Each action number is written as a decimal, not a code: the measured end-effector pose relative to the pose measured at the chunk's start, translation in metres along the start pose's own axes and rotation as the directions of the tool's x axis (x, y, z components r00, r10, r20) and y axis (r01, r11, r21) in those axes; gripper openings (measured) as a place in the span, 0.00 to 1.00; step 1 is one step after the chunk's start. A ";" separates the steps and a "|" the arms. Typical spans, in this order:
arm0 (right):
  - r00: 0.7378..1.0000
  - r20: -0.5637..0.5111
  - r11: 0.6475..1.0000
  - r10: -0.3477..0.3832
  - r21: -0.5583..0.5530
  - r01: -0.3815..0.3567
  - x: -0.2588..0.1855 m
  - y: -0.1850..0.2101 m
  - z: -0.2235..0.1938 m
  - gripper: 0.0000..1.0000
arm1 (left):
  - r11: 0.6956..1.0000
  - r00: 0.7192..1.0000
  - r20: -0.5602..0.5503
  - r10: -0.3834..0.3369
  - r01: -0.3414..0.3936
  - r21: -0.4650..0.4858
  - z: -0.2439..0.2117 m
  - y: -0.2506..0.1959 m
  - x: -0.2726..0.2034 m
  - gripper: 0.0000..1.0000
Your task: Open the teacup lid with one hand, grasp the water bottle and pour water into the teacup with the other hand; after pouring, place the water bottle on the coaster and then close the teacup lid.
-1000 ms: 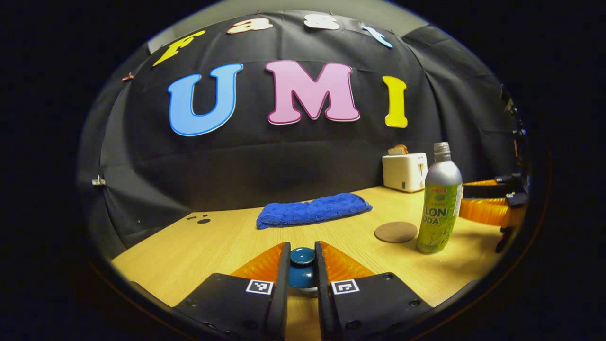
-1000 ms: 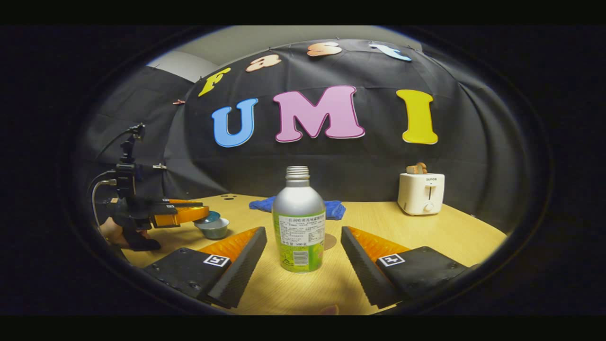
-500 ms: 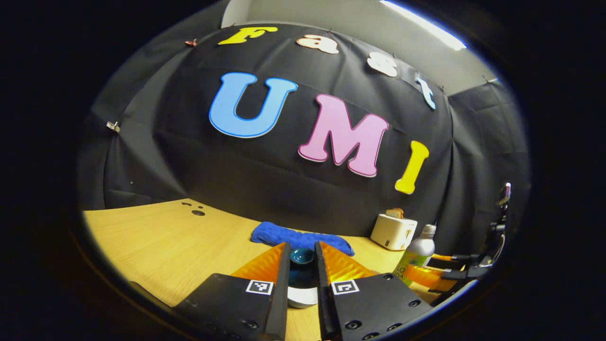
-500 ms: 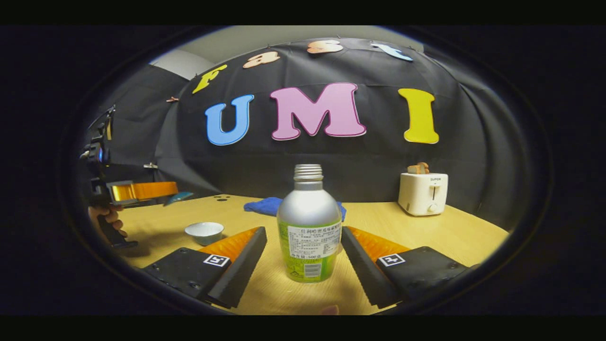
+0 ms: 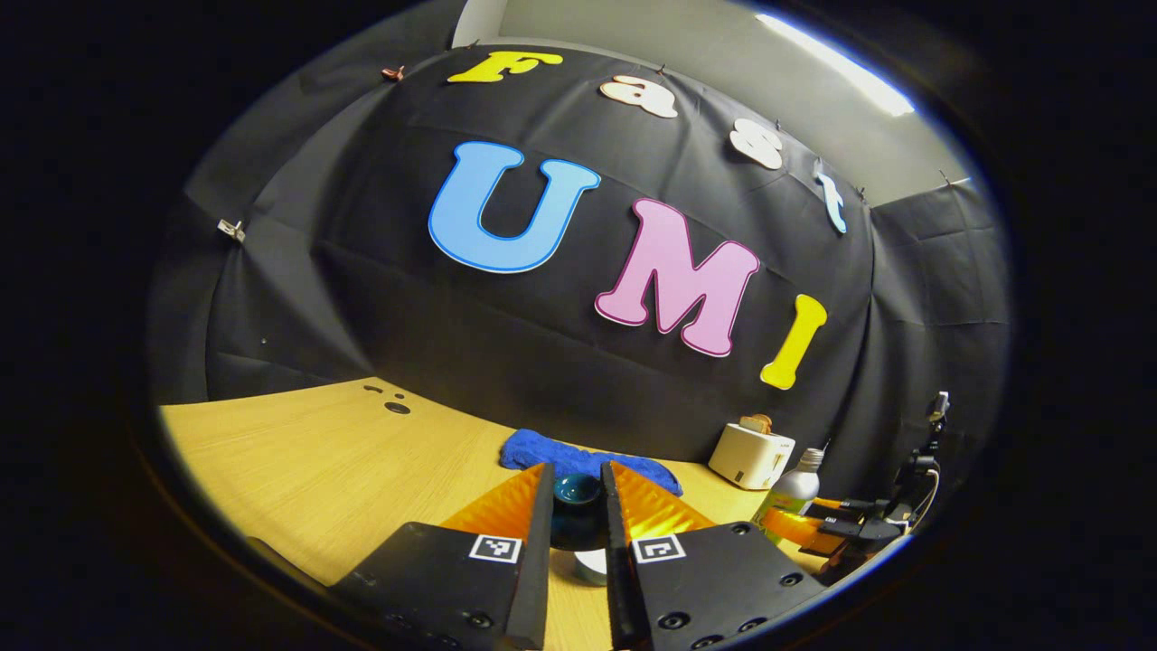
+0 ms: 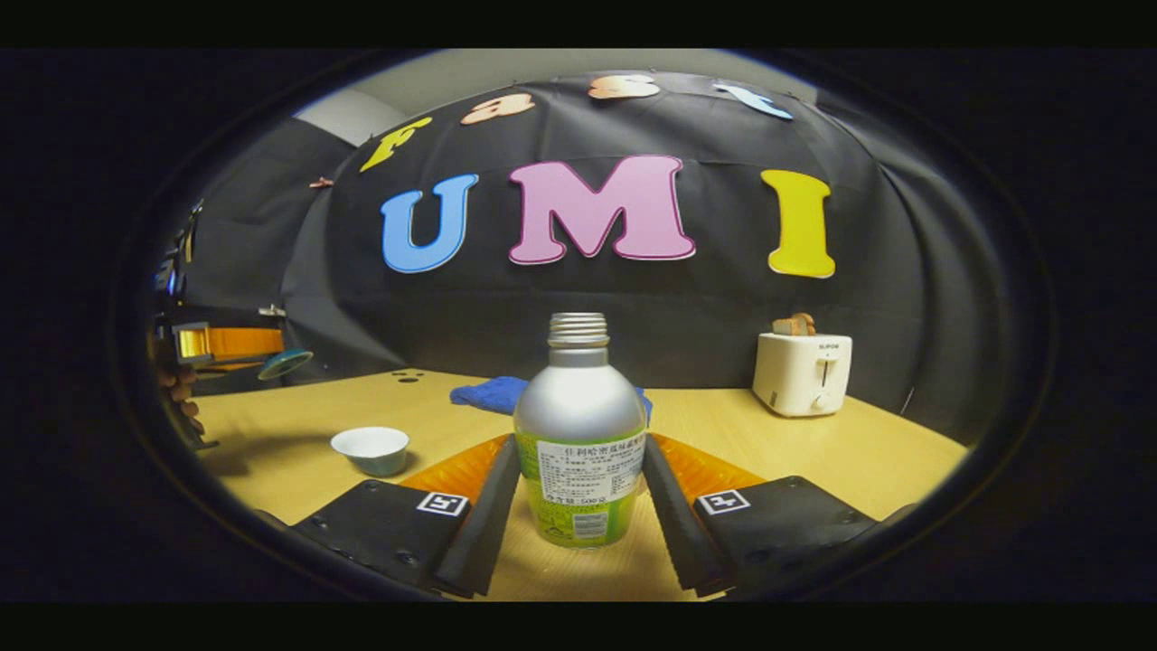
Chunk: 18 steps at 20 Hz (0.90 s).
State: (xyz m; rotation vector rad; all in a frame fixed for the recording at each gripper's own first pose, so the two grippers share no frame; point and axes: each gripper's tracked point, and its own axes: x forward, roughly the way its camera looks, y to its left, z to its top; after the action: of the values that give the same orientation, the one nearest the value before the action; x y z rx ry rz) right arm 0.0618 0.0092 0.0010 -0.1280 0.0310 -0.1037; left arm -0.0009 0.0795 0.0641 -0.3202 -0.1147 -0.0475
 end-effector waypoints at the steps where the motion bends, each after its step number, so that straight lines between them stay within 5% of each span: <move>1: 1.000 -0.007 0.997 -0.007 -0.075 0.007 0.002 0.001 0.004 0.76 | 1.000 1.000 -0.002 0.001 -0.001 -0.003 0.000 0.001 0.001 0.30; 3: 1.000 -0.004 0.973 -0.007 -0.229 0.006 0.006 0.010 0.016 0.76 | 1.000 1.000 -0.003 -0.011 0.011 -0.018 0.001 0.002 0.001 0.30; 6: 1.000 0.003 0.882 0.000 -0.471 0.002 0.015 0.024 0.031 0.76 | 1.000 1.000 0.006 0.003 -0.002 -0.020 0.005 0.014 0.000 0.30; 11: 1.000 -0.014 0.670 0.020 -0.742 -0.024 0.029 0.048 0.024 0.77 | 0.999 0.999 0.013 0.031 -0.031 -0.026 0.009 0.033 -0.004 0.30; 18: 0.998 -0.020 0.362 0.062 -0.931 -0.041 0.035 0.074 0.010 0.76 | 0.998 1.000 0.000 0.030 -0.030 -0.047 0.006 0.040 -0.003 0.30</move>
State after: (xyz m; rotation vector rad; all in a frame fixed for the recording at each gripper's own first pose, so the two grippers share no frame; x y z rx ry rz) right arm 0.1041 0.0794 0.0005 -1.3239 0.0754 -0.0049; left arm -0.0022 0.1192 0.0574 -0.3686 -0.1096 -0.0207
